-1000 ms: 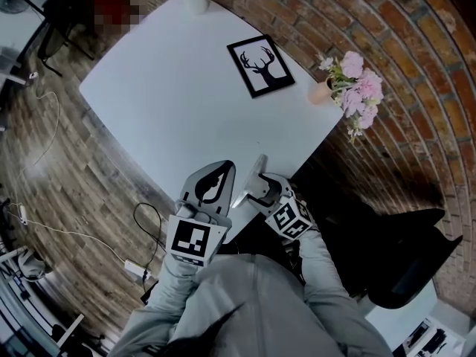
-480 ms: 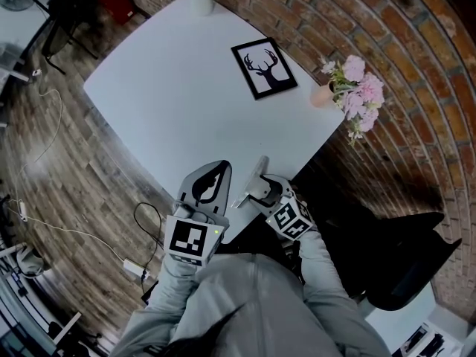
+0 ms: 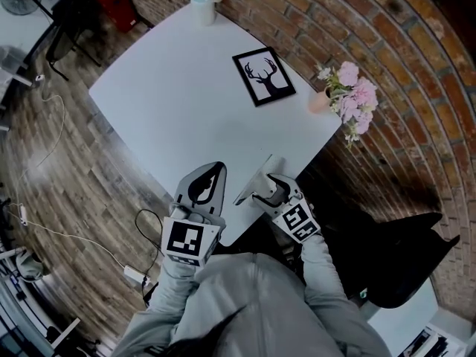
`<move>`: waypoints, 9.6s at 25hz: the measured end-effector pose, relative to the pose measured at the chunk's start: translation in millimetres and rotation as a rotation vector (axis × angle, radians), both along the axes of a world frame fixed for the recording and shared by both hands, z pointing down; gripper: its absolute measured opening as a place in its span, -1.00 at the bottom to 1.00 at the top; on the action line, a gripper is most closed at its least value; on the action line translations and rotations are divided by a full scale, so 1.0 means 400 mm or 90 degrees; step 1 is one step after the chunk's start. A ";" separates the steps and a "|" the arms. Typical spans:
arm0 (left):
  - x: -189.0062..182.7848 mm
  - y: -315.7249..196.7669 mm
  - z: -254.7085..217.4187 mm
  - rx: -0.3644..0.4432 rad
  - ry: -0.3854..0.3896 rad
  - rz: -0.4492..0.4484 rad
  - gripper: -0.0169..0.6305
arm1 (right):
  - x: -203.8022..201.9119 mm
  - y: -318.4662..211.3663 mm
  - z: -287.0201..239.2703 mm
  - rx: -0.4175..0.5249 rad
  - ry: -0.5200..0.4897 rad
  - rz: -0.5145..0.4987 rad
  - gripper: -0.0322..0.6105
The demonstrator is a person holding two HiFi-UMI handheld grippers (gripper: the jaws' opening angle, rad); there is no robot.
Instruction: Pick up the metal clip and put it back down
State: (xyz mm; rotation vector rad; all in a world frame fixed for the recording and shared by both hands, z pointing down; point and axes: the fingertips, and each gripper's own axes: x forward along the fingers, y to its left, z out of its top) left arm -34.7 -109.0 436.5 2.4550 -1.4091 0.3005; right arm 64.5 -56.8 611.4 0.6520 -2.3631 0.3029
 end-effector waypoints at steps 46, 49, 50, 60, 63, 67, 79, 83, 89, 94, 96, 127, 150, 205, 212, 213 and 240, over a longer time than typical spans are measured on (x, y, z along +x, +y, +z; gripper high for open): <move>-0.009 0.053 -0.209 0.121 0.016 -0.009 -0.86 | 0.188 -0.067 -0.674 0.288 -0.321 0.285 0.03; -0.010 0.049 -0.208 0.120 0.016 -0.006 -0.86 | 0.189 -0.069 -0.679 0.292 -0.318 0.286 0.03; -0.010 0.047 -0.208 0.120 0.016 -0.005 -0.86 | 0.188 -0.071 -0.680 0.292 -0.316 0.285 0.03; -0.013 0.024 -0.197 0.113 0.018 -0.007 -0.86 | 0.182 -0.085 -0.668 0.280 -0.297 0.277 0.03; -0.016 0.022 -0.190 0.108 0.018 -0.009 -0.86 | 0.175 -0.091 -0.664 0.276 -0.290 0.272 0.03; -0.018 0.023 -0.181 0.103 0.019 -0.013 -0.86 | 0.168 -0.100 -0.655 0.269 -0.277 0.265 0.03; -0.052 0.024 -0.151 0.077 0.006 -0.032 -0.86 | 0.115 -0.118 -0.541 0.195 -0.198 0.225 0.03; -0.051 0.019 -0.119 0.059 0.004 -0.034 -0.86 | 0.098 -0.118 -0.469 0.157 -0.168 0.211 0.03; -0.054 0.018 -0.071 0.031 0.006 -0.031 -0.86 | 0.057 -0.113 -0.375 0.103 -0.153 0.196 0.03; -0.045 0.015 -0.033 0.012 0.010 -0.020 -0.86 | 0.029 -0.101 -0.276 0.078 -0.108 0.182 0.03; -0.041 0.012 -0.022 0.007 0.010 -0.018 -0.86 | 0.020 -0.094 -0.232 0.062 -0.096 0.180 0.03; -0.022 0.008 0.054 -0.025 0.012 -0.016 -0.86 | -0.036 0.002 0.102 -0.036 0.071 0.040 0.03; -0.032 0.003 -0.013 0.014 0.011 -0.030 -0.86 | -0.018 -0.022 -0.003 -0.043 -0.007 0.083 0.04; 0.004 0.057 -0.186 0.104 0.025 -0.027 -0.86 | 0.157 -0.091 -0.651 0.272 -0.314 0.239 -0.83; 0.008 0.049 -0.178 0.101 0.022 -0.036 -0.86 | 0.168 -0.102 -0.649 0.275 -0.308 0.233 -0.83; 0.008 0.048 -0.177 0.100 0.022 -0.037 -0.86 | 0.169 -0.104 -0.649 0.275 -0.308 0.234 -0.83; -0.010 0.033 -0.159 0.090 0.021 -0.056 -0.86 | 0.156 -0.126 -0.624 0.261 -0.296 0.228 -0.83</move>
